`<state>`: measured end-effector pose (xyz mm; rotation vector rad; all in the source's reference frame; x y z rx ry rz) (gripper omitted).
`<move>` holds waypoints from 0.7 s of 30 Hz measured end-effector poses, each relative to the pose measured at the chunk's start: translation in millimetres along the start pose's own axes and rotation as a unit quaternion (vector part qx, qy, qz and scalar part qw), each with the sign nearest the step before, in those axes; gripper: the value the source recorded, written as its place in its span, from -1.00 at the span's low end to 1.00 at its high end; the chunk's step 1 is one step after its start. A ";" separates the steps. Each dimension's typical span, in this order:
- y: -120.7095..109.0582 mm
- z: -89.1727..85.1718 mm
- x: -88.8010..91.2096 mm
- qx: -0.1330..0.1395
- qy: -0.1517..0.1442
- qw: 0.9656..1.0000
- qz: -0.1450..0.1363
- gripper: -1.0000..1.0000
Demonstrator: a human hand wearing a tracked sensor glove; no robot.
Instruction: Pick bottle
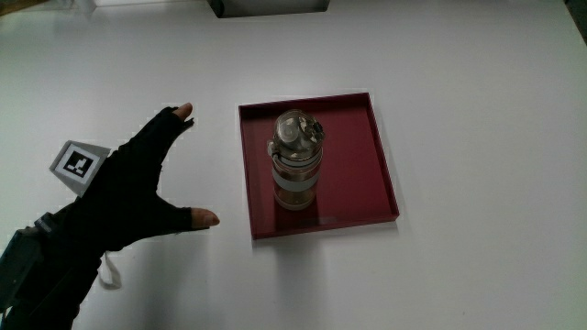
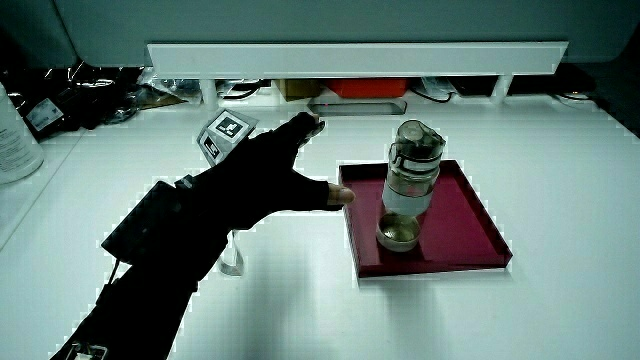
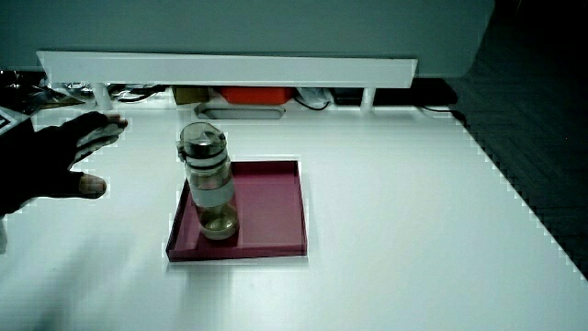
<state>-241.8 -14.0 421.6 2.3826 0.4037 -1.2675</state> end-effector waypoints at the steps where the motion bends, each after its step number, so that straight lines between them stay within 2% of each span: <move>1: 0.8 -1.1 -1.9 0.002 -0.005 1.000 0.012 0.00; 2: 2.2 -3.4 -3.2 0.006 -0.026 1.000 0.009 0.00; 3: 3.4 -5.8 -4.8 0.004 -0.030 0.999 0.014 0.00; 4: 4.7 -8.2 -7.8 0.007 -0.021 1.000 0.014 0.00; 5: 5.5 -10.1 -9.4 0.002 -0.004 0.999 0.042 0.00; 6: 7.7 -13.2 -9.5 0.003 -0.021 0.999 0.035 0.00; 8: 12.4 -20.4 -11.0 0.001 -0.053 0.998 0.040 0.00; 9: 14.3 -23.0 -9.3 -0.004 -0.043 0.997 0.064 0.00; 10: 16.6 -26.2 -9.7 -0.008 -0.038 0.997 0.072 0.00; 11: 19.4 -30.0 -11.9 -0.006 -0.052 0.997 0.060 0.00; 12: 20.9 -32.9 -9.5 -0.012 -0.052 0.994 0.094 0.00; 13: 24.7 -37.8 -13.9 -0.010 -0.065 0.995 0.071 0.00; 14: 26.7 -41.2 -13.6 -0.011 -0.057 0.995 0.076 0.00; 15: 28.9 -45.1 -14.7 -0.011 -0.053 0.996 0.070 0.00; 16: 30.5 -49.9 -15.6 -0.019 -0.068 0.994 0.078 0.00; 18: 33.2 -57.8 -16.4 -0.022 -0.059 0.995 0.082 0.00; 20: 35.3 -63.4 -15.0 -0.032 -0.060 0.993 0.099 0.00; 21: 36.9 -66.6 -17.6 -0.031 -0.067 0.993 0.092 0.00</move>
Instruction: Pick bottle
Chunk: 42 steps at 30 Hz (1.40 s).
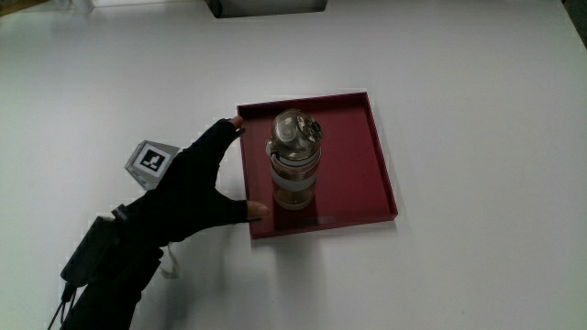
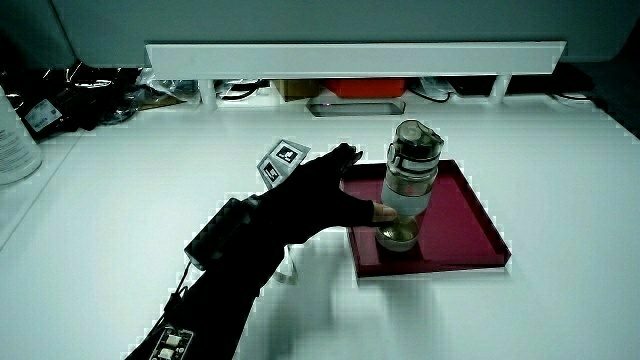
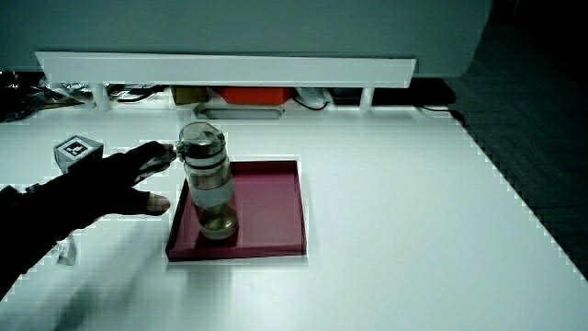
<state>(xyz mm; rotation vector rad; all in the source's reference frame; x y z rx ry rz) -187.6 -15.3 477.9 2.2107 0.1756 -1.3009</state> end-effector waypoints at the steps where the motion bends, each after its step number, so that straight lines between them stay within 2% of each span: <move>1: 0.6 -1.8 1.7 -0.003 0.005 1.000 0.016 0.00; 3: 3.7 -5.8 -0.2 -0.004 0.004 1.000 0.022 0.00; 4: 6.4 -8.7 -3.7 -0.006 -0.007 1.000 0.012 0.00; 5: 8.7 -11.1 -5.3 -0.006 -0.003 1.000 0.003 0.00; 6: 9.7 -13.7 -5.5 -0.008 -0.007 1.000 0.011 0.00; 8: 11.9 -19.0 -6.4 -0.009 -0.015 1.000 0.010 0.00; 9: 12.7 -20.8 -5.5 -0.012 -0.007 1.000 0.021 0.00; 12: 16.7 -27.4 -8.5 -0.010 -0.013 1.000 0.012 0.00; 13: 17.5 -29.7 -8.4 -0.011 -0.019 1.000 0.017 0.00; 16: 21.3 -35.8 -11.2 -0.008 -0.014 1.000 0.006 0.00; 17: 21.1 -37.4 -9.6 -0.013 -0.014 1.000 0.020 0.00; 18: 23.2 -39.6 -12.8 -0.010 -0.019 1.000 0.005 0.00; 20: 24.0 -41.8 -11.8 -0.010 -0.026 1.000 0.012 0.00; 23: 27.2 -45.1 -14.9 -0.007 -0.020 1.000 0.002 0.00; 24: 25.9 -45.7 -11.3 -0.008 -0.024 1.000 0.010 0.00; 29: 28.7 -50.8 -14.3 0.000 -0.029 1.000 -0.002 0.00; 30: 27.9 -51.2 -12.6 -0.003 -0.037 0.999 0.004 0.00; 31: 28.2 -51.6 -13.2 0.001 -0.031 1.000 0.003 0.00; 32: 28.6 -52.2 -14.1 0.003 -0.039 0.999 0.000 0.00; 34: 27.1 -51.2 -12.0 0.006 -0.034 0.999 0.011 0.00; 35: 28.6 -52.2 -14.1 0.010 -0.039 0.999 -0.005 0.00; 39: 28.6 -53.1 -14.2 0.012 -0.035 0.999 -0.002 0.00; 40: 27.7 -53.4 -13.4 0.012 -0.046 0.999 0.005 0.00; 42: 28.2 -54.5 -13.5 0.016 -0.047 0.999 -0.003 0.00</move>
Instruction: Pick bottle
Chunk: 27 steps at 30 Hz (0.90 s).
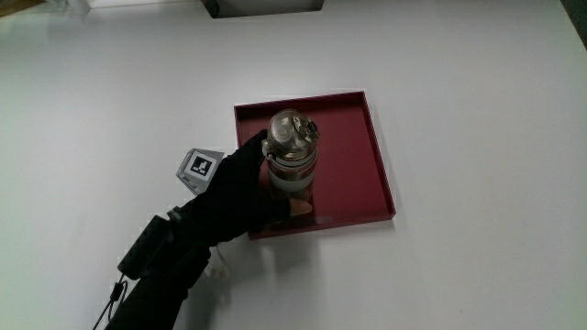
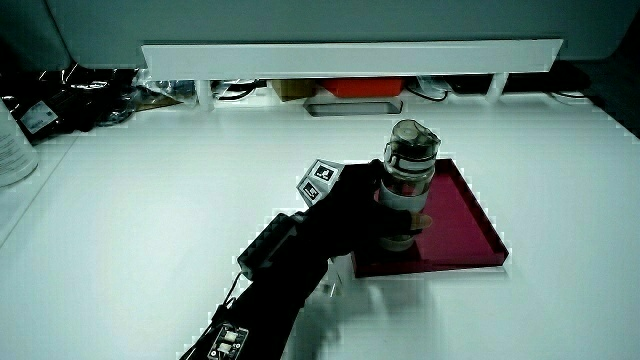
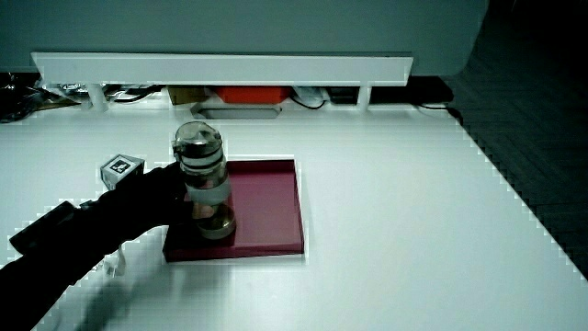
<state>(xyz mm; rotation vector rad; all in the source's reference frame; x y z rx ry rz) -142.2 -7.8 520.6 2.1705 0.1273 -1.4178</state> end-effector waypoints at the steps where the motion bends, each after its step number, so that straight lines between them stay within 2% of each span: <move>1: -0.5 0.2 0.5 0.003 0.003 1.000 0.004 0.00; 7: -1.8 0.6 -2.8 0.028 -0.002 1.000 -0.006 0.21; 8: -2.6 0.7 -2.0 0.032 0.004 0.999 0.001 0.25; 10: -3.3 0.1 -3.1 0.045 0.006 0.999 -0.002 0.33; 15: -5.2 0.4 -2.1 0.063 0.001 0.998 -0.004 0.54; 16: -5.8 0.4 -2.0 0.062 0.005 0.998 0.006 0.58; 20: -7.7 -0.1 -0.8 0.077 0.008 0.997 -0.005 0.75; 22: -9.3 -0.4 -0.2 0.084 0.012 0.996 0.001 0.83; 24: -10.4 -1.7 -1.0 0.093 0.001 0.996 -0.014 0.92; 26: -12.8 -1.3 -0.2 0.100 0.009 0.995 0.000 1.00; 27: -13.1 -1.1 -1.0 0.103 0.001 0.995 -0.006 1.00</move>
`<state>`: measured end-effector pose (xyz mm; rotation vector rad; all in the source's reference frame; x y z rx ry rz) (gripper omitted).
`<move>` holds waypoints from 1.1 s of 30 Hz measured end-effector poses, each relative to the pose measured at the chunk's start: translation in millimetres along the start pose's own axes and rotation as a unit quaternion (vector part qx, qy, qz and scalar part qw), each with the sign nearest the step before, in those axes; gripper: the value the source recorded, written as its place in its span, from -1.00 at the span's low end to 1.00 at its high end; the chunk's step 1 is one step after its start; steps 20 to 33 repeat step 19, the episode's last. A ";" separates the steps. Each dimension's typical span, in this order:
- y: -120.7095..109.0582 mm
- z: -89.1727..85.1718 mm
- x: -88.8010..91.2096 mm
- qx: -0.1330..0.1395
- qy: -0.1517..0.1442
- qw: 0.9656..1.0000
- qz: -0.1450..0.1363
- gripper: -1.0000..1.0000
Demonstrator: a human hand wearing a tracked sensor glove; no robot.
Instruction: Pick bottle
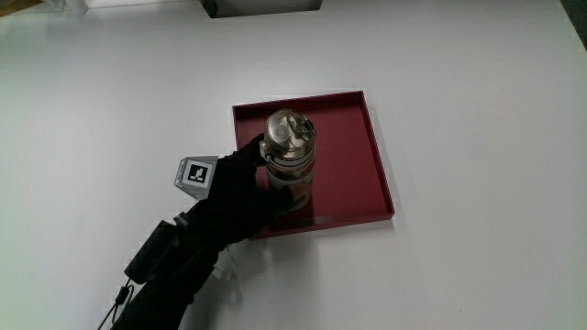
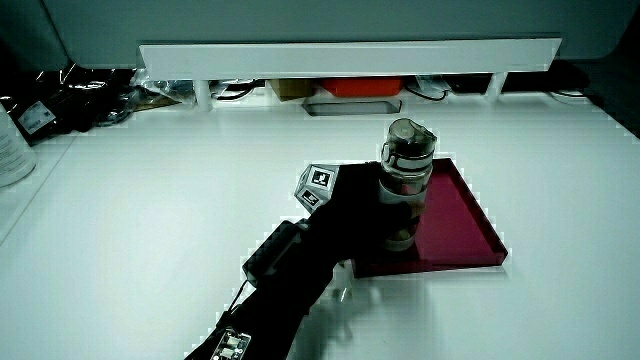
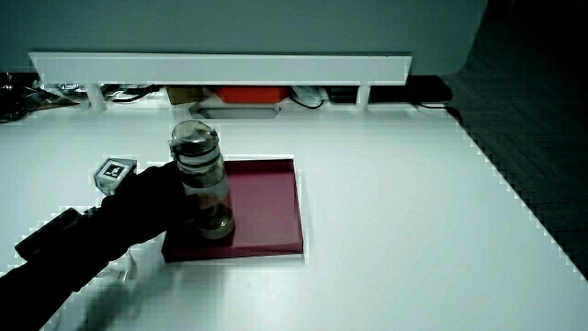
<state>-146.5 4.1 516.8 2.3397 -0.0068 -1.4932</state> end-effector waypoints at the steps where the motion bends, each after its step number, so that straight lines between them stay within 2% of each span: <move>1: -1.3 1.1 1.5 0.000 0.000 1.000 0.011 1.00; 2: -1.5 1.8 1.5 0.003 -0.002 1.000 0.009 1.00; 3: -0.8 2.6 0.0 0.007 -0.009 1.000 -0.010 1.00; 4: -2.6 4.8 3.1 0.007 -0.003 1.000 0.007 1.00; 6: -4.6 8.1 4.8 0.010 -0.002 1.000 -0.005 1.00; 7: -7.3 10.2 9.9 0.008 -0.003 1.000 0.005 1.00; 9: -9.8 14.0 13.1 0.014 -0.010 1.000 -0.011 1.00; 10: -12.4 17.3 18.2 0.015 0.006 1.000 0.004 1.00; 11: -13.7 19.8 20.9 0.014 0.003 1.000 0.004 1.00; 12: -13.9 21.6 21.0 0.019 -0.017 0.999 -0.019 1.00; 14: -18.0 29.1 29.6 0.018 0.000 1.000 -0.011 1.00; 15: -18.7 32.8 31.8 0.023 0.027 0.999 -0.016 1.00; 16: -19.4 34.9 34.7 0.020 -0.001 0.999 -0.027 1.00; 17: -21.1 38.8 39.1 0.021 0.004 0.999 -0.026 1.00; 18: -22.7 41.8 43.8 0.018 -0.022 0.999 -0.036 1.00; 19: -23.8 45.8 45.1 0.022 -0.016 0.999 -0.041 1.00; 33: -23.8 45.8 45.1 0.022 -0.016 0.999 -0.041 1.00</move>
